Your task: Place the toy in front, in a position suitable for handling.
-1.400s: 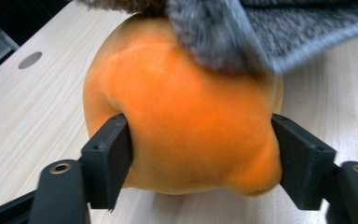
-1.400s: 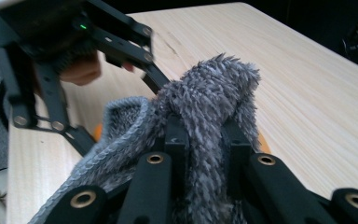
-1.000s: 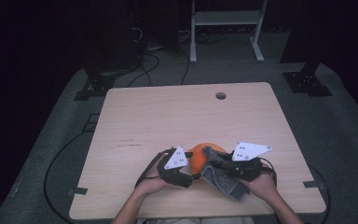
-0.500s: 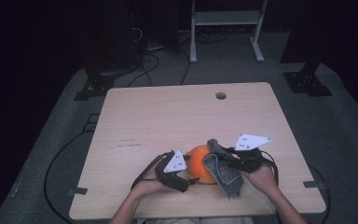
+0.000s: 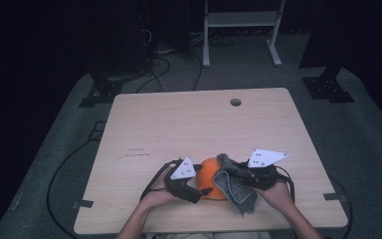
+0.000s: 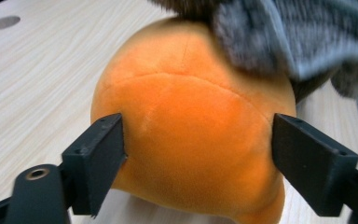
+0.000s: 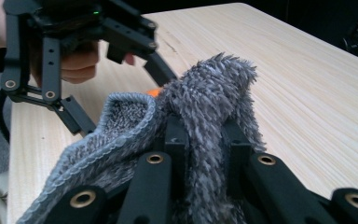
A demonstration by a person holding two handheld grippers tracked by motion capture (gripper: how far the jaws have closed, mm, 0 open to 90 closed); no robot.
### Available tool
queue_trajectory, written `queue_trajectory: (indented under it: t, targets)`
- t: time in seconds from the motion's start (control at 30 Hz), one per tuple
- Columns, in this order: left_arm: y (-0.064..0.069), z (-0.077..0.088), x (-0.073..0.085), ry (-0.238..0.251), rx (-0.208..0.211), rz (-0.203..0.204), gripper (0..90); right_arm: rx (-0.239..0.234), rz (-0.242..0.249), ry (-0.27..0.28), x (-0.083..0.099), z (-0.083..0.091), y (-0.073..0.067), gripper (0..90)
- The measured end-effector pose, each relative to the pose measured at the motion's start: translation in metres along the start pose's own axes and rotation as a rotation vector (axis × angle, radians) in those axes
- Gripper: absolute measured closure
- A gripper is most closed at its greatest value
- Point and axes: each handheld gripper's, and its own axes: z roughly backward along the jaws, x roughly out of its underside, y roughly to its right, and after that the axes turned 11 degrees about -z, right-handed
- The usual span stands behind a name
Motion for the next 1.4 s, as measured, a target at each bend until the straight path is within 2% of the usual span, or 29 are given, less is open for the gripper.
queue_trajectory:
  t: [0.1, 0.2, 0.3, 0.4, 0.43, 0.53, 0.57, 0.67, 0.73, 0.87, 1.1, 1.2, 1.3, 1.4]
  targets:
    - [0.0, 0.001, 0.003, -0.023, 0.01, -0.015, 18.8, 0.008, -0.033, -0.004, 0.007, 0.004, 0.008, 76.1]
    - [0.0, 0.002, 0.003, -0.018, 0.014, -0.019, 18.7, 0.024, -0.06, -0.007, 0.014, 0.009, 0.015, 76.1]
    - [-0.003, 0.006, -0.003, 0.023, 0.023, 0.003, 16.9, 0.049, -0.064, -0.014, 0.021, 0.014, 0.019, 76.1]
    - [-0.003, 0.007, -0.012, 0.091, -0.011, 0.004, 15.9, 0.061, -0.065, -0.01, 0.024, 0.016, 0.018, 76.1]
    - [-0.003, 0.006, -0.014, 0.095, -0.019, -0.005, 15.9, 0.056, -0.063, -0.007, 0.024, 0.016, 0.016, 76.1]
    - [-0.001, -0.001, -0.014, 0.045, -0.028, -0.024, 14.7, 0.033, -0.033, 0.018, 0.019, 0.014, 0.007, 76.1]
    - [0.0, -0.002, -0.012, 0.042, -0.032, -0.027, 14.6, 0.016, -0.021, 0.032, 0.015, 0.013, 0.002, 76.0]
    - [-0.002, 0.0, -0.007, 0.011, -0.032, -0.019, 16.1, -0.02, -0.018, 0.046, 0.01, 0.008, -0.003, 76.0]
    - [-0.002, 0.002, -0.003, -0.007, -0.029, -0.019, 17.3, -0.031, -0.032, 0.042, 0.01, 0.005, -0.001, 76.0]
    - [-0.001, 0.003, 0.003, -0.011, -0.022, -0.015, 18.4, -0.044, -0.087, 0.036, 0.017, 0.004, 0.01, 76.0]
    - [0.002, 0.005, 0.006, -0.023, -0.021, -0.03, 18.3, -0.007, -0.17, -0.016, 0.041, 0.012, 0.029, 75.9]
    - [0.001, 0.006, 0.008, -0.028, -0.017, -0.027, 18.3, 0.032, -0.159, -0.047, 0.045, 0.013, 0.033, 75.7]
    - [0.002, 0.005, 0.007, -0.025, -0.017, -0.03, 18.3, 0.017, -0.16, 0.005, 0.038, 0.018, 0.03, 75.7]
    - [0.004, 0.002, 0.004, -0.021, -0.018, -0.057, 18.3, -0.039, -0.143, 0.078, 0.023, 0.018, 0.02, 75.8]
